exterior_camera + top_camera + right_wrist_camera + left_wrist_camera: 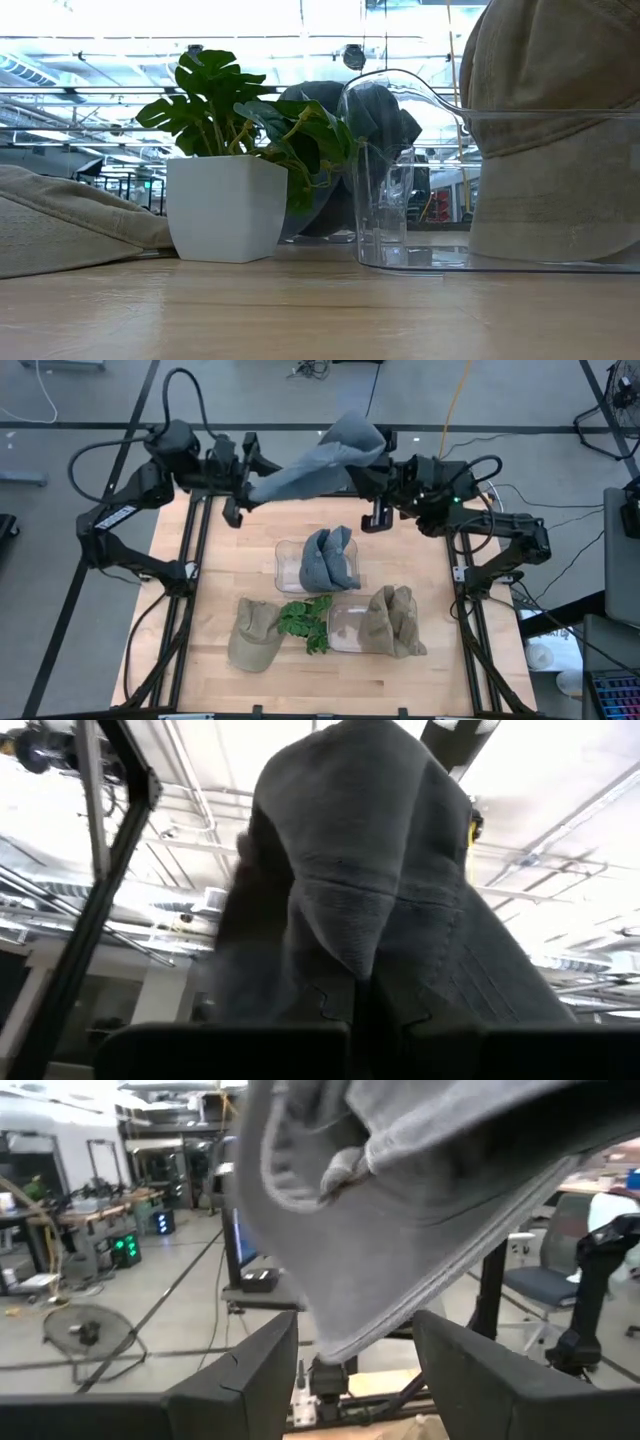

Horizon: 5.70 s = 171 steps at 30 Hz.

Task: Pick & Place hat
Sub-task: Put the gray cap into the top transparent bin

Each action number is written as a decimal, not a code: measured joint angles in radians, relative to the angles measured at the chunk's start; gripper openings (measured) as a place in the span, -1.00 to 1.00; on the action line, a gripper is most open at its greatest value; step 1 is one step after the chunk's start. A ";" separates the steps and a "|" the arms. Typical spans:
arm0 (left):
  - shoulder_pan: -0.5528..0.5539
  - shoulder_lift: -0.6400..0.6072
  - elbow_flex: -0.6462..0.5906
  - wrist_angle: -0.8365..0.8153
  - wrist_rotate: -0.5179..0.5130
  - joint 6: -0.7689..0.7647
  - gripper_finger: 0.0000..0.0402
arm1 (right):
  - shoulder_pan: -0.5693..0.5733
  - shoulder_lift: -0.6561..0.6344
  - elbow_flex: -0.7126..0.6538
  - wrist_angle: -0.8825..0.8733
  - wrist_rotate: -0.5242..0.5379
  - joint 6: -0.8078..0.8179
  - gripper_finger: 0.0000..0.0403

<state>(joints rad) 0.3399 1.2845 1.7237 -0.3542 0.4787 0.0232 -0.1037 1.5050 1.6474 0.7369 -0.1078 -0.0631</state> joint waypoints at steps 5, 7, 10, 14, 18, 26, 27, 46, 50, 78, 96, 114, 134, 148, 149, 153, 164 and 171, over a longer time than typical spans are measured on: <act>-0.041 0.030 0.000 0.064 0.009 -0.005 0.04 | -0.006 0.000 0.000 -0.003 0.003 -0.001 -1.00; -0.056 0.038 0.000 0.073 0.026 -0.004 0.04 | -0.008 -0.001 0.000 -0.004 0.002 -0.001 -1.00; -0.078 0.041 0.000 0.068 0.053 0.009 0.04 | -0.008 0.001 0.000 -0.010 0.002 -0.005 -1.00; -0.098 0.040 0.000 0.071 0.066 0.032 0.04 | -0.009 0.001 0.000 -0.010 0.002 -0.009 -1.00; -0.107 0.040 0.000 0.065 0.100 0.027 0.04 | -0.009 0.001 -0.001 -0.012 0.006 -0.022 -1.00; -0.107 0.040 0.000 0.060 0.072 0.017 0.04 | -0.009 0.001 -0.001 -0.010 0.026 -0.013 -1.00; -0.108 0.040 0.000 0.063 0.045 0.016 0.04 | -0.009 0.001 -0.001 -0.009 0.026 -0.005 -1.00; -0.127 0.040 0.000 0.069 -0.174 -0.016 -0.57 | -0.008 0.001 -0.002 -0.015 0.028 -0.001 -1.00; -0.129 0.038 0.000 0.072 -0.157 -0.018 -0.92 | -0.009 0.000 -0.002 -0.015 0.036 0.029 -1.00; -0.043 -0.175 0.000 -0.295 0.017 -0.025 -0.96 | 0.001 -0.074 -0.003 -0.487 -0.132 0.193 -0.08; -0.115 -0.120 0.000 -0.783 0.199 -0.089 -0.96 | -0.013 -0.125 -0.002 -0.935 -0.083 0.434 -0.15; -0.258 0.084 0.076 -0.796 0.138 -0.149 -0.96 | -0.035 -0.117 -0.002 -1.041 -0.133 0.523 -0.15; -0.263 0.278 0.298 -0.815 0.141 -0.082 -0.96 | -0.002 -0.096 -0.024 -1.064 -0.293 0.546 -0.22; -0.264 0.274 0.299 -0.826 0.142 -0.096 -0.96 | 0.007 -0.105 -0.022 -1.048 -0.311 0.472 -0.96; -0.263 0.274 0.299 -0.829 0.147 -0.096 -0.96 | 0.007 -0.104 -0.022 -1.049 -0.311 0.466 -0.97; -0.263 0.269 0.299 -0.840 0.168 -0.118 -0.94 | 0.005 -0.105 -0.023 -1.048 -0.310 0.467 -0.98; -0.224 0.231 0.300 -0.886 0.194 -0.207 -0.36 | 0.006 -0.228 -0.023 -0.998 -0.283 0.461 -1.00; -0.163 0.176 0.298 -0.949 0.151 -0.221 -0.27 | 0.006 -0.320 -0.023 -1.013 -0.118 0.436 -1.00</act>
<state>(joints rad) 0.1768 1.4603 2.0216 -1.3029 0.6302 -0.1978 -0.0978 1.1846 1.6249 -0.2762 -0.2259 0.3730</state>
